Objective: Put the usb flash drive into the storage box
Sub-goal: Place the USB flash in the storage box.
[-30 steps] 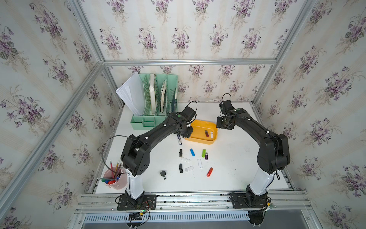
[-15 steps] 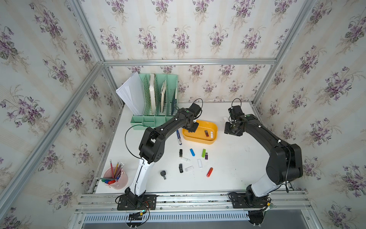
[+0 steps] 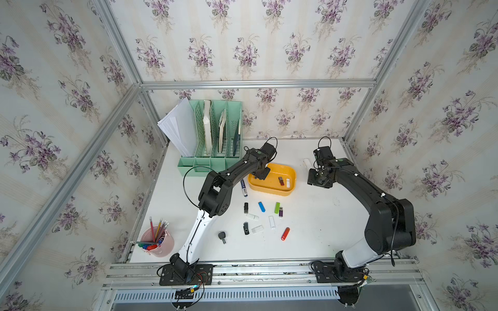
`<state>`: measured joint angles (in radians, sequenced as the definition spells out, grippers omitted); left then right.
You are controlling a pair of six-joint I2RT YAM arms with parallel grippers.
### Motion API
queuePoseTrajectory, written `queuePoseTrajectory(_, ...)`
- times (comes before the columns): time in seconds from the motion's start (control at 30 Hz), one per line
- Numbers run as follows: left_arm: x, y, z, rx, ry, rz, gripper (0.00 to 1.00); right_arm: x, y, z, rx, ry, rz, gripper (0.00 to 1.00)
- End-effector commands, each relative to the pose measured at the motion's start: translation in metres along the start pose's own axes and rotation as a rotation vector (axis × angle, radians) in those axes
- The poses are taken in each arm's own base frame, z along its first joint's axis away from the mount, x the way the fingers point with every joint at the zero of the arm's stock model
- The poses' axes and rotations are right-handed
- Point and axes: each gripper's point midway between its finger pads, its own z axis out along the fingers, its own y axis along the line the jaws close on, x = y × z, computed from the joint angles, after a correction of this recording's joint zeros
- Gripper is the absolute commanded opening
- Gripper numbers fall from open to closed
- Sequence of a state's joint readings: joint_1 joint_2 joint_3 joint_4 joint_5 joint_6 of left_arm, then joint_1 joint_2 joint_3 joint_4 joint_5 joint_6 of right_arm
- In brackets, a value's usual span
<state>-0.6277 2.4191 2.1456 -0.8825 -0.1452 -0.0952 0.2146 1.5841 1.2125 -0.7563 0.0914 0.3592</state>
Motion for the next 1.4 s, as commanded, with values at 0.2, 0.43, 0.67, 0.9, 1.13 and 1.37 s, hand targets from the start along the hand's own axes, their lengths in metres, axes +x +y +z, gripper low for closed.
queuePoseTrajectory(0.2,0.011,0.007,0.013,-0.043,0.049,0.033,0.28,0.003,0.000,0.000,-0.011,-0.001,-0.004,0.53)
queuePoseTrajectory(0.43,0.012,0.006,0.013,-0.042,0.050,0.027,0.30,0.006,-0.001,0.000,-0.010,0.001,-0.003,0.53)
queuePoseTrajectory(0.67,-0.009,-0.002,-0.052,0.049,-0.052,-0.030,0.42,0.030,0.008,-0.008,-0.064,0.011,-0.002,0.54)
queuePoseTrajectory(0.9,0.024,0.010,-0.121,0.090,-0.097,-0.109,0.54,0.101,0.038,-0.016,-0.104,0.081,-0.049,0.55)
queuePoseTrajectory(1.13,0.100,0.013,-0.124,0.098,-0.013,-0.139,0.64,0.180,0.063,-0.024,-0.141,0.184,-0.085,0.59)
queuePoseTrajectory(1.37,0.155,-0.005,-0.100,0.180,0.058,-0.181,0.74,0.232,0.086,-0.014,-0.126,0.249,-0.129,0.66)
